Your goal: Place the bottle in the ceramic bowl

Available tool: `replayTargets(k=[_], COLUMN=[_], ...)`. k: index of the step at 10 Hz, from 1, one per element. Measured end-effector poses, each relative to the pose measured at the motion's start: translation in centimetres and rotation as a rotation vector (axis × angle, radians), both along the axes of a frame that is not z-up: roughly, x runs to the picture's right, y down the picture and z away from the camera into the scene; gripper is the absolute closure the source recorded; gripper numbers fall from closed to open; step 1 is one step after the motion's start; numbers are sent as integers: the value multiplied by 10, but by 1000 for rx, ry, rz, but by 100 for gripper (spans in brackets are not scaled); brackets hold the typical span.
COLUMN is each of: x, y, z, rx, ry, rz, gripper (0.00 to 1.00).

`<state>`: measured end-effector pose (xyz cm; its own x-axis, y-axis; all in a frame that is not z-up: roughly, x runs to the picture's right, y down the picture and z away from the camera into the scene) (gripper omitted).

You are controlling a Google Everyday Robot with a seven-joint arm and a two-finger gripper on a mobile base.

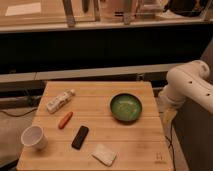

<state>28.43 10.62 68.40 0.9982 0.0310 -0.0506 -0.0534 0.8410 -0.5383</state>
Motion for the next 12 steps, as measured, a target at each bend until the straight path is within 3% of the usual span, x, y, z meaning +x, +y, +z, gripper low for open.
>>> replayTargets(k=[4, 7, 12], x=[-4, -56, -119], y=[-2, -16, -38], z=[0, 7, 15], rx=[3, 16, 41], ry=[2, -23, -57], rz=[-14, -85, -204], gripper=[20, 20, 20])
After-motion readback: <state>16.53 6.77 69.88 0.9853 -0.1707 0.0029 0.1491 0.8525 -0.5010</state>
